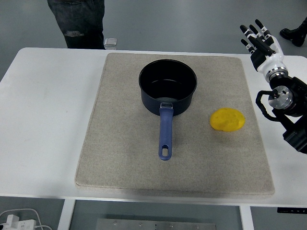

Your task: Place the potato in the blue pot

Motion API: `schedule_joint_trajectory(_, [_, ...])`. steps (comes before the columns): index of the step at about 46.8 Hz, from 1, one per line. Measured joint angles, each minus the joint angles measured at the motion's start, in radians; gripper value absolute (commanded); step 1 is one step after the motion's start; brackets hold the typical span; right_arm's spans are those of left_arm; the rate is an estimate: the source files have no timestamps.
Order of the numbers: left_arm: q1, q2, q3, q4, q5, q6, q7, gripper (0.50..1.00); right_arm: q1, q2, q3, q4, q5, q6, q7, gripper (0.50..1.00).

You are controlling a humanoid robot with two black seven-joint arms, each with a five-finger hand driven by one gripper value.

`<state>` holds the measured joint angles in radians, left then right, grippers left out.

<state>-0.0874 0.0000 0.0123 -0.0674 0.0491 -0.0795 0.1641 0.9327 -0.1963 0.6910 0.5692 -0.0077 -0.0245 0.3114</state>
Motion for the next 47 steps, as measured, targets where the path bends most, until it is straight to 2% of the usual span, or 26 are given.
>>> schedule_joint_trajectory(24, [0.000,0.000,0.001,0.000,0.000,0.001,0.000,0.996,0.003,-0.002,-0.009,0.000,-0.001,0.008,0.002,0.928])
schedule_joint_trajectory(39, [0.000,0.000,0.001,0.000,0.000,0.001,0.000,0.996,-0.001,-0.021,-0.019,0.004,-0.080,0.098,0.009,0.926])
schedule_joint_trajectory(44, [0.000,0.000,0.001,0.000,0.000,0.001,0.000,0.996,-0.004,-0.067,-0.052,0.032,-0.132,0.162,0.009,0.926])
schedule_joint_trajectory(47, [0.000,0.000,0.001,0.000,0.000,0.001,0.000,0.996,-0.004,-0.096,-0.093,0.052,-0.152,0.179,0.010,0.926])
